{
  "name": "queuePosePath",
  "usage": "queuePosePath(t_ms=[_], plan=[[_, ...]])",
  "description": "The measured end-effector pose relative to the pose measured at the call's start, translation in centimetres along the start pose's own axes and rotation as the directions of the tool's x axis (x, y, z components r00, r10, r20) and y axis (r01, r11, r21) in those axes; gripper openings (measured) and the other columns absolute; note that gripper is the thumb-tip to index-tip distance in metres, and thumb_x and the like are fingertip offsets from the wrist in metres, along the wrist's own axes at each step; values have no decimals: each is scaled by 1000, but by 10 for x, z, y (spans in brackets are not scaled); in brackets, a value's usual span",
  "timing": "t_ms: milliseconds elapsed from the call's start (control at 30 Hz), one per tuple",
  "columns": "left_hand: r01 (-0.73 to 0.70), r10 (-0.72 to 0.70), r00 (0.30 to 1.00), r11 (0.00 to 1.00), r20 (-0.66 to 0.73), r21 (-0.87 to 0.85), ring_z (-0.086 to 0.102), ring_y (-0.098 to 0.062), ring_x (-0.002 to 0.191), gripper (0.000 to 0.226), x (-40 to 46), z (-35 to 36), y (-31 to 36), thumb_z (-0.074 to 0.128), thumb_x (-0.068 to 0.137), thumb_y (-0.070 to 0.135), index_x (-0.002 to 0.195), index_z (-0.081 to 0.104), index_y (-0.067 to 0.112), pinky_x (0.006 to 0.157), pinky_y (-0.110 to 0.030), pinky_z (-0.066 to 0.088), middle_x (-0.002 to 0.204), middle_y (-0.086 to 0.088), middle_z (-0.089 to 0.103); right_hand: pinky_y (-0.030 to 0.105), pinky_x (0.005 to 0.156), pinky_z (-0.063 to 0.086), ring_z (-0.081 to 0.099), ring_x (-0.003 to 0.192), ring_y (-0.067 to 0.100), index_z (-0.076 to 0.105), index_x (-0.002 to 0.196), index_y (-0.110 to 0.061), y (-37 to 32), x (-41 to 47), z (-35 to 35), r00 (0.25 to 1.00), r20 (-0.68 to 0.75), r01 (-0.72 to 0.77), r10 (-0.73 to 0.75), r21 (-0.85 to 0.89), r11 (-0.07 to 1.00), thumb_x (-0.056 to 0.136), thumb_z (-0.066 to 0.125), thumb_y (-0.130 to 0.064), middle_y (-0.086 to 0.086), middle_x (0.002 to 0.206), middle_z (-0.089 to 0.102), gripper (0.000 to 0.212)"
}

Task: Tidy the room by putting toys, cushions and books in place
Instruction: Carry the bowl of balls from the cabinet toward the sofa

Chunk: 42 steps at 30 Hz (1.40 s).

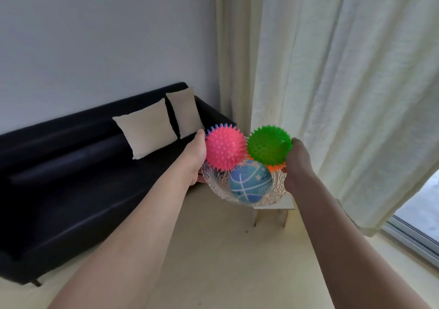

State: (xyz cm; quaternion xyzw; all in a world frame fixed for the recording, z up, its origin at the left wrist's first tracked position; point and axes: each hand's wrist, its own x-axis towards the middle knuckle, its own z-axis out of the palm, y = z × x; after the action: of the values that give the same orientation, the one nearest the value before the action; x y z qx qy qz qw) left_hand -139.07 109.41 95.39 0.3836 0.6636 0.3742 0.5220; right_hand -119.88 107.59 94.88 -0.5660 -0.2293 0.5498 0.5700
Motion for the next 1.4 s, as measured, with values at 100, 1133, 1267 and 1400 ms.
queuePosePath(t_ms=[100, 1133, 1267, 1400], plan=[[53, -55, 998, 997, -31, -56, 60, -22, 80, 57, 38, -50, -13, 19, 104, 55, 126, 55, 18, 59, -30, 46, 96, -6, 62, 7, 31, 32, 54, 47, 4, 58, 81, -22, 28, 24, 62, 1000, -11, 6, -6, -25, 1000, 102, 35, -26, -4, 72, 57, 32], [141, -140, 990, 988, 11, -57, 59, -23, 84, 50, 377, -570, 12, 22, 103, 53, 117, 55, 19, 60, -32, 43, 101, -8, 63, 39, 90, 52, 68, 87, 26, 63, 94, -18, 221, 136, 643, 994, -30, -101, 104, 100, 990, 96, 42, -44, 6, 91, 71, 33], [162, -162, 987, 986, -10, -44, 59, -25, 88, 52, 434, -601, 10, 26, 102, 57, 122, 57, 20, 63, -34, 45, 111, -9, 63, 45, 92, 53, 70, 89, 29, 68, 106, -18, 243, 176, 694, 990, -8, -142, 142, 47, 989, 85, 46, -48, 8, 96, 73, 43], [231, -234, 972, 970, -33, -81, 61, -26, 88, 49, 480, -644, -4, 31, 100, 54, 121, 59, 19, 68, -36, 47, 108, -8, 64, 46, 91, 53, 69, 90, 29, 66, 96, -17, 273, 204, 746, 975, 7, -220, 220, 24, 975, 92, 42, -48, 8, 96, 73, 39]])
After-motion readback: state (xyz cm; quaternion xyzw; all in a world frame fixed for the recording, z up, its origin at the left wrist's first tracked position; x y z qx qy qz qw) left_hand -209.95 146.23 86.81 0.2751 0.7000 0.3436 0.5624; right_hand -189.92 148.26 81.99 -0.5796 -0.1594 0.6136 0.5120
